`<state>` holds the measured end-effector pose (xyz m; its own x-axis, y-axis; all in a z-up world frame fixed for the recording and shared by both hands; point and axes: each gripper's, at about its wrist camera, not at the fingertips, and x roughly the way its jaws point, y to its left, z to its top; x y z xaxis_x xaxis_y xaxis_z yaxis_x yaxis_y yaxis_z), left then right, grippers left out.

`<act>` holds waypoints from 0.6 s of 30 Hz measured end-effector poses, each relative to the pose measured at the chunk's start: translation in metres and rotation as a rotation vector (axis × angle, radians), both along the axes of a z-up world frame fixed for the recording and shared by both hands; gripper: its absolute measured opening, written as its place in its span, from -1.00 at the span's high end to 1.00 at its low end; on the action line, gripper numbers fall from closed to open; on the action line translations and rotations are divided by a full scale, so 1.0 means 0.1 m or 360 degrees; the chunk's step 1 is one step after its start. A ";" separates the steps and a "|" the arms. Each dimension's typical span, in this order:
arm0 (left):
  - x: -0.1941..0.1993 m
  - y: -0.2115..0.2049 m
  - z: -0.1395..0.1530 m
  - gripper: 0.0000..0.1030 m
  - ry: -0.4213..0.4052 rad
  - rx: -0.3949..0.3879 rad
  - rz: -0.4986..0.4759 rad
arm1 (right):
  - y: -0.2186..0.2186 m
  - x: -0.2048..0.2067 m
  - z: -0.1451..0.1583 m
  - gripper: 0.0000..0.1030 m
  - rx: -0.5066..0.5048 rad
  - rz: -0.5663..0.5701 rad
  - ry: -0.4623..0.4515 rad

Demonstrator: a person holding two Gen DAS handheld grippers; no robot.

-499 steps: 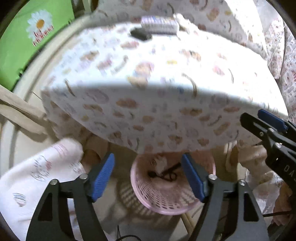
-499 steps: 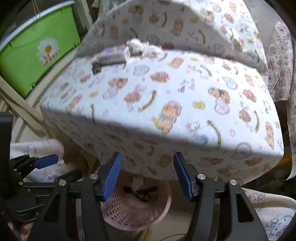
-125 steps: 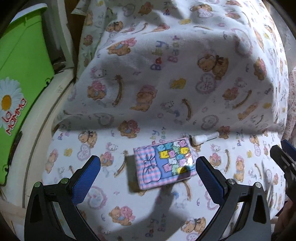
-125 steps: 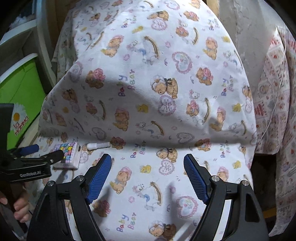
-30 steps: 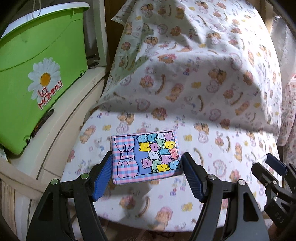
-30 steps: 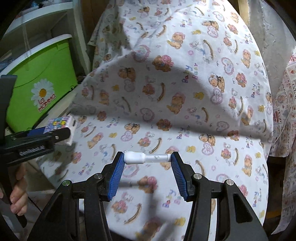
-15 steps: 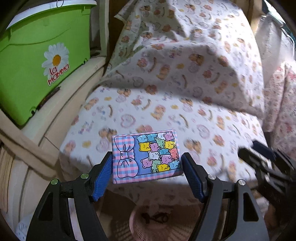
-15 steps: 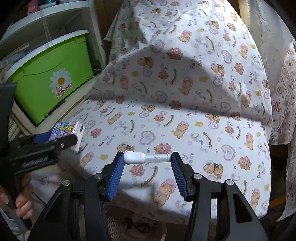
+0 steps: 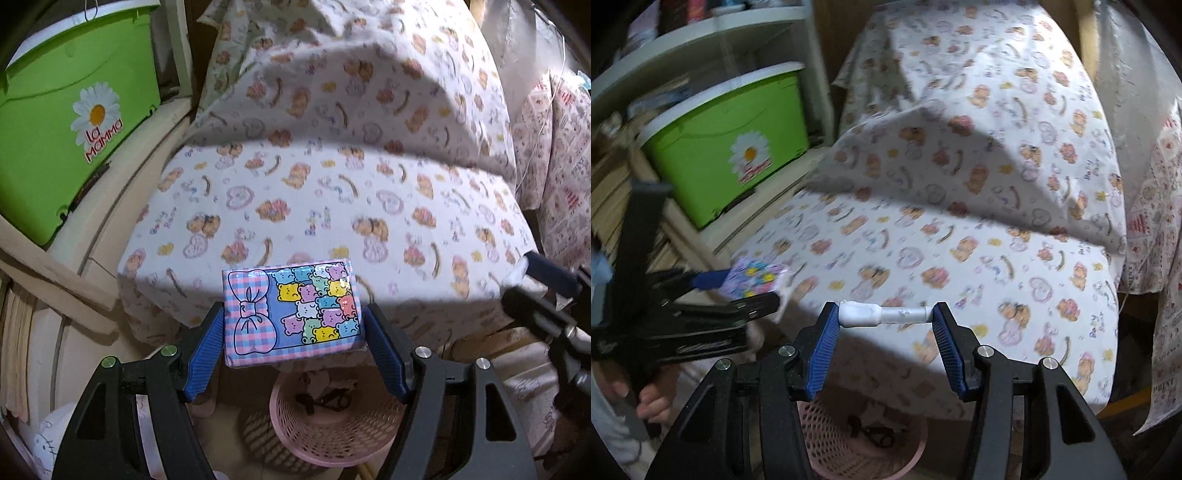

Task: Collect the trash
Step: 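Lift the tissue pack and white tube and carry them toward the pink basket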

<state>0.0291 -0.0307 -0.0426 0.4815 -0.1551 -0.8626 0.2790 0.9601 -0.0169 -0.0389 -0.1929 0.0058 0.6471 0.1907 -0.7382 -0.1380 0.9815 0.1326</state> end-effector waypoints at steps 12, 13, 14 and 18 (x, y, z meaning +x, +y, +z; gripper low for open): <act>-0.12 0.00 -0.32 -0.39 0.0201 0.0133 -0.0046 | 0.02 -0.03 -0.46 -0.05 0.0041 0.0050 0.0311; -0.10 0.01 -0.38 -0.39 0.0242 0.0146 -0.0045 | 0.02 -0.01 -0.52 -0.05 0.0052 0.0055 0.0360; -0.09 0.00 -0.43 -0.39 0.0277 0.0156 -0.0050 | 0.03 0.00 -0.57 -0.05 0.0054 0.0062 0.0403; -0.05 0.04 -0.62 -0.39 0.0427 0.0128 -0.0032 | 0.11 0.02 -0.77 -0.05 -0.0003 0.0098 0.0542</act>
